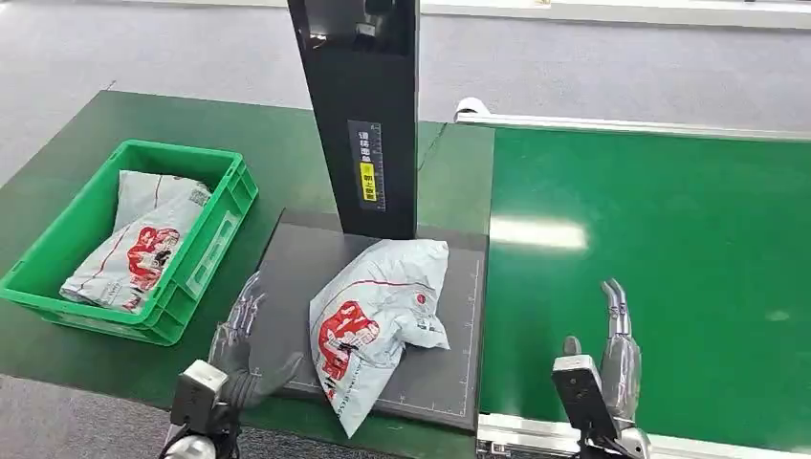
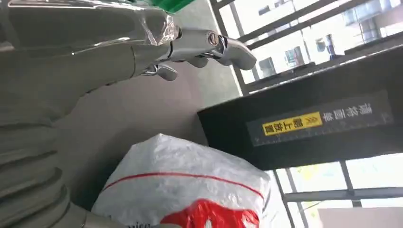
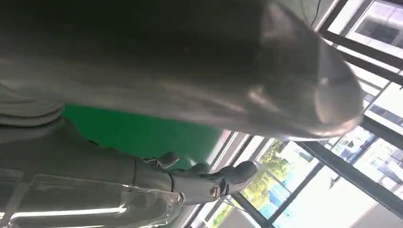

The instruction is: Moved the parcel from conveyor to table for the left to box.

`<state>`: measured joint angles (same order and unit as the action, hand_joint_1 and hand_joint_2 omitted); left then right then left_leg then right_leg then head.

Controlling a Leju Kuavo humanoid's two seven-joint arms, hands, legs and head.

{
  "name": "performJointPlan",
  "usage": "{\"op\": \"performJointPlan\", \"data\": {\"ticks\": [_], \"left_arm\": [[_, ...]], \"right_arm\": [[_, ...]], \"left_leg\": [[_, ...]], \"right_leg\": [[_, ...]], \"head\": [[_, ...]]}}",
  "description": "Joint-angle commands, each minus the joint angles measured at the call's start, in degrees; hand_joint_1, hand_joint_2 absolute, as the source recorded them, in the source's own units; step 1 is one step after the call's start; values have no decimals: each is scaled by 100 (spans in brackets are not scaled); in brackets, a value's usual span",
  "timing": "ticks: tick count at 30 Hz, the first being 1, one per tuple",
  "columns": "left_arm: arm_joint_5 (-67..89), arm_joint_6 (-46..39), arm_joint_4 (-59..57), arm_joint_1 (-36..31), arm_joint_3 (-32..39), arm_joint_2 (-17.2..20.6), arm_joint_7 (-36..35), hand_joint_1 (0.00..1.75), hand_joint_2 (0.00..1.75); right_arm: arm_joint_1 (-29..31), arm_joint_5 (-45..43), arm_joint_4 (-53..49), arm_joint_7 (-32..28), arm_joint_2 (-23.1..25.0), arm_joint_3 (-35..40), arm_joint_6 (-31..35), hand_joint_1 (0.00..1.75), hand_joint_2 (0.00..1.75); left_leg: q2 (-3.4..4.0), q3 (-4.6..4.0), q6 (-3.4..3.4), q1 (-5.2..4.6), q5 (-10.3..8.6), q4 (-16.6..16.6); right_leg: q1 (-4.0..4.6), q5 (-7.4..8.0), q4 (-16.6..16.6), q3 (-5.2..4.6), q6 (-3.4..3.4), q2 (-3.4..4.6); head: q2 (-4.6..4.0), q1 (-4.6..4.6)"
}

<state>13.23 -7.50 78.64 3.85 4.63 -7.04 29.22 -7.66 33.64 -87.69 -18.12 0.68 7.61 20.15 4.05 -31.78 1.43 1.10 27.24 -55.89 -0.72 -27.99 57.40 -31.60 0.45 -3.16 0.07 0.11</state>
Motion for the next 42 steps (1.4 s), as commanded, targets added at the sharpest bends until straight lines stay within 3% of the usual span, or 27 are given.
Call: {"op": "performJointPlan", "data": {"ticks": [1,11,22,37,42], "left_arm": [[310,-16,-206,11,-192,-176,-176,0,175],[549,-143,-488,-83,-674,-189,-232,0,175],[1556,-1288,-1343,-566,-1135,-217,-230,0,175],[1559,-1299,-1365,-568,-1137,-222,-236,0,175],[1764,-1498,-1988,-968,-1340,-279,-129,0,175]], "right_arm": [[67,0,17,-64,137,-130,-78,0,0],[107,3,30,-77,150,-111,-106,0,0],[175,-4,62,-117,118,-10,-129,0,0],[171,-4,67,-117,121,-6,-127,0,0],[156,-47,69,-169,90,98,-108,0,0]], "left_leg": [[-24,-1,-6,-1,-3,3],[-21,0,-6,-2,-3,3],[-32,-2,-8,-1,-6,4],[-42,-4,-12,1,-7,4],[-33,-3,-9,-2,-6,3]], "right_leg": [[-2,1,-2,1,-3,10],[-3,1,-2,1,-2,7],[-3,3,-5,2,-3,7],[-1,6,-8,0,-5,20],[-4,3,-4,1,-2,5]], "head": [[0,0],[0,0],[0,0],[0,0],[0,0]]}}
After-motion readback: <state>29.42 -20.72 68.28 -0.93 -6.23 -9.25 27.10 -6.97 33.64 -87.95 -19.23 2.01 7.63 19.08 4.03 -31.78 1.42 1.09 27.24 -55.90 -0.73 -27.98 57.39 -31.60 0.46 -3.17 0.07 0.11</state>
